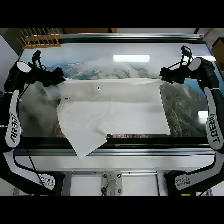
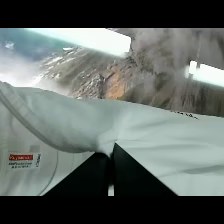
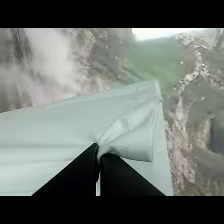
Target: Fold the clothes and pants, and hang the long-sleeved shirts on hangers.
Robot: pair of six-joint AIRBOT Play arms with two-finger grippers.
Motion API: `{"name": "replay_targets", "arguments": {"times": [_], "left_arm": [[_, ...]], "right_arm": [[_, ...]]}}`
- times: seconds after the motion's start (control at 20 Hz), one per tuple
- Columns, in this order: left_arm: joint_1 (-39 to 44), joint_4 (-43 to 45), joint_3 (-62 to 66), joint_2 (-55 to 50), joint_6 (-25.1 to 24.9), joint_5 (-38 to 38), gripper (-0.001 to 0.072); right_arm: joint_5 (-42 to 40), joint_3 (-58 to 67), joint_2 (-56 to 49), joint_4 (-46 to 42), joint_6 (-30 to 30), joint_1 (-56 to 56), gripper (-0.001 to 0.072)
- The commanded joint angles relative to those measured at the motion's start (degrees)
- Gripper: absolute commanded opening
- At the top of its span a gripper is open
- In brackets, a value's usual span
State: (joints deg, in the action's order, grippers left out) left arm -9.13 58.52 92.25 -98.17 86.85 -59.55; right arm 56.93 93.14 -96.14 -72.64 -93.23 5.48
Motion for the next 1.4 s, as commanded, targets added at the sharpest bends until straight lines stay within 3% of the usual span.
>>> {"name": "replay_targets", "arguments": {"times": [0.0, 0.35, 0.6, 0.65, 0.7, 0.75, 0.8, 1.0, 1.15, 1.35], "left_arm": [[-0.96, 0.39, -6.51, 3.72, -1.25, 2.32, 0.0007], [-0.59, 0.33, -24.52, 8.33, -4.17, 5.86, 0.0007], [-0.44, 0.33, -28.11, 8.39, -4.17, 5.79, 0.0007], [-0.52, 0.35, -28.11, 8.68, -4.17, 5.73, 0.0044], [-0.52, 0.31, -28.11, 9.38, -4.17, 5.79, 0.0317], [-0.55, 0.39, -28.11, 10.80, -4.17, 6.14, 0.0492], [-0.79, 0.39, -28.11, 12.68, -4.20, 6.60, 0.0493], [-3.06, 3.65, -28.92, 22.77, -3.45, 1.73, 0.0493], [-2.36, 4.44, -35.91, 29.46, -3.48, -0.44, 0.0492], [1.60, 4.35, -47.43, 36.54, -3.43, 1.49, 0.0493]], "right_arm": [[-1.14, -5.60, 3.93, -3.93, -1.07, 0.04, 0.0004], [-7.69, -29.27, 12.92, -3.76, -1.09, -1.05, 0.0005], [-8.04, -34.58, 13.03, -3.08, -1.09, -2.01, 0.0012], [-8.07, -34.58, 13.27, -2.12, -1.07, -1.99, 0.0021], [-8.02, -34.51, 13.77, -1.27, -1.05, -1.86, 0.0134], [-7.96, -34.34, 14.84, -0.61, -1.05, -1.68, 0.0450], [-6.97, -33.97, 16.48, -0.44, -1.05, -1.36, 0.0589], [3.72, -34.73, 28.37, -7.41, -1.05, 2.45, 0.0588], [11.67, -42.99, 36.70, -8.15, -2.73, 8.68, 0.0588], [8.92, -59.87, 43.17, -4.61, -12.48, 15.89, 0.0588]]}}
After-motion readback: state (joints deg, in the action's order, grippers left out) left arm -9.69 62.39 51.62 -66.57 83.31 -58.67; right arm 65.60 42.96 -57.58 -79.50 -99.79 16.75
